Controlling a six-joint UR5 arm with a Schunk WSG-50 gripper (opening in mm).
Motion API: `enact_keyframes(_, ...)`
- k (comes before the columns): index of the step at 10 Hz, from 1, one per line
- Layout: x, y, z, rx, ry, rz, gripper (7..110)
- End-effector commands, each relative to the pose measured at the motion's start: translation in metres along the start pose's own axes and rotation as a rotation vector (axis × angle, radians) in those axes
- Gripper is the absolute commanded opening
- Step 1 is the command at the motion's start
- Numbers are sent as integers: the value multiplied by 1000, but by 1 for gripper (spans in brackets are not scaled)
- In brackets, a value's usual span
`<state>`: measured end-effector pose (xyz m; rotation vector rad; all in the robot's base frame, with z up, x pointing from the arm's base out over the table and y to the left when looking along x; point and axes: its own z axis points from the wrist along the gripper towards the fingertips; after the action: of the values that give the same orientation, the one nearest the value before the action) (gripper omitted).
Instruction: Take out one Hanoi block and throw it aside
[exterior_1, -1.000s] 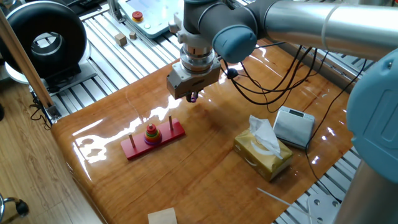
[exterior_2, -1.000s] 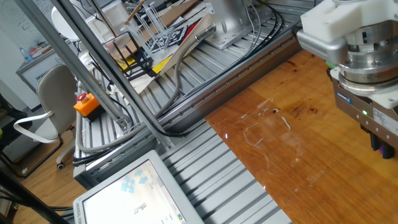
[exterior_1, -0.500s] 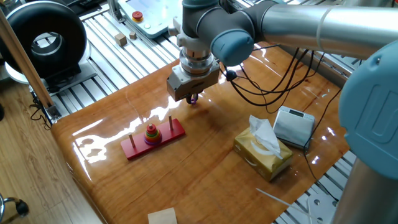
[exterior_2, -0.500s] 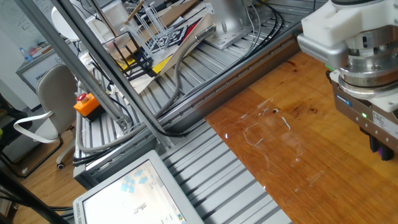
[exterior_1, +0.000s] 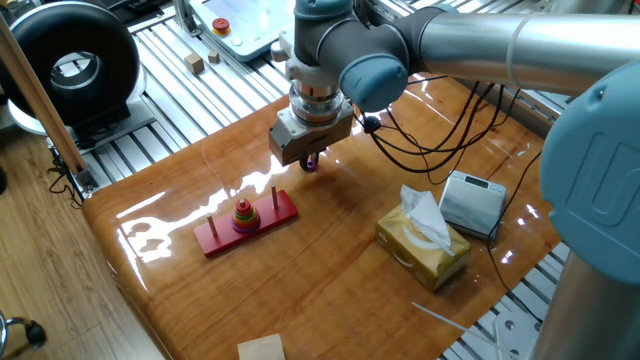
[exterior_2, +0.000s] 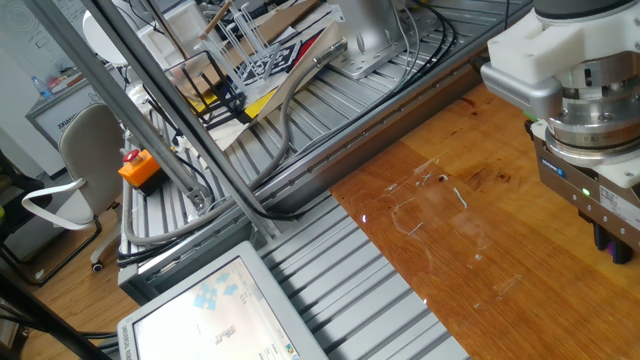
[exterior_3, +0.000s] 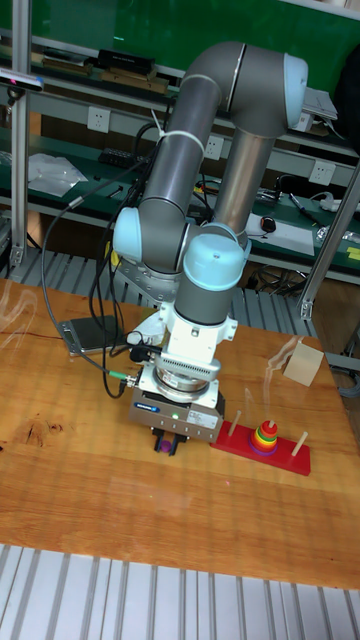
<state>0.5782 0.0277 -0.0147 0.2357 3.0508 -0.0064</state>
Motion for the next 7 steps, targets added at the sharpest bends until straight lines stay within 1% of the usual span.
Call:
enact_keyframes(1, -1, 0, 1, -5, 0, 1, 7)
enact_keyframes(3, -4, 0, 0, -9, -14, -10, 7)
enact_keyframes(5, -4, 3, -2, -14, -14, -22, 7)
enact_keyframes(6, -4, 6, -2, -27, -13, -40, 22)
enact_keyframes(7, -5, 9, -2, -40, -17, -56, 22)
